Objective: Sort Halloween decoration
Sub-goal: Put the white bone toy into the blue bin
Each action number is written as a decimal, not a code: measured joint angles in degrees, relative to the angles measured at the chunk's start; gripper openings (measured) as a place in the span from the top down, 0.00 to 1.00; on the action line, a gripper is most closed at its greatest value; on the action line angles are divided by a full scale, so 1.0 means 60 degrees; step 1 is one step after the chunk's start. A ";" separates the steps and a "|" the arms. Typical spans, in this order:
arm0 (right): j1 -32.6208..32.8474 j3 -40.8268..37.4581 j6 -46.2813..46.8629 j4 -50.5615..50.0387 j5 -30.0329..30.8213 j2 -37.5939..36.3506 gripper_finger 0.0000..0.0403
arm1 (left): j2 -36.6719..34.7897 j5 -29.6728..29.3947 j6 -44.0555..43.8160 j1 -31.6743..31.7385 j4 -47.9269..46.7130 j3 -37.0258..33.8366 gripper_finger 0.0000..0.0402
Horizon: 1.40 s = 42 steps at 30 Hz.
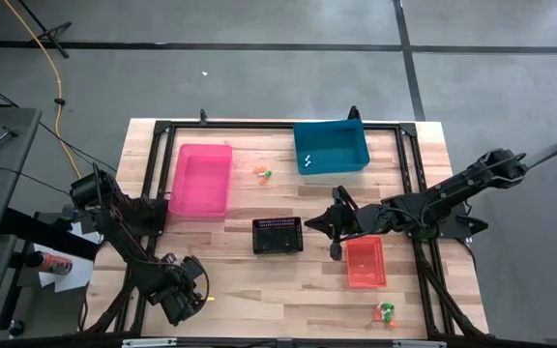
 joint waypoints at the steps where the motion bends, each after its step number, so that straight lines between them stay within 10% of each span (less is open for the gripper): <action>1: 0.0000 0.0000 0.0000 0.0000 0.0000 0.0000 1.00 | 0.0000 0.0000 0.0000 0.0001 0.0001 0.0000 0.98; 18: 0.0000 -0.0002 0.0001 0.0000 0.0002 0.0000 1.00 | -0.0351 0.0045 0.0375 0.0081 -0.0043 -0.0066 1.00; 24: 0.0000 0.0000 0.0001 0.0000 0.0007 0.0000 1.00 | -0.1493 -0.1304 0.1360 0.0532 -0.0104 -0.0047 1.00; 34: 0.0000 0.0000 0.0001 0.0000 0.0004 0.0000 1.00 | -0.2364 -0.5690 0.6391 0.2628 0.1468 -0.0033 1.00; 42: 0.0000 -0.0004 -0.0036 -0.0120 0.0004 0.0000 1.00 | -0.1822 -0.3618 1.2003 0.5631 0.6828 -0.0011 1.00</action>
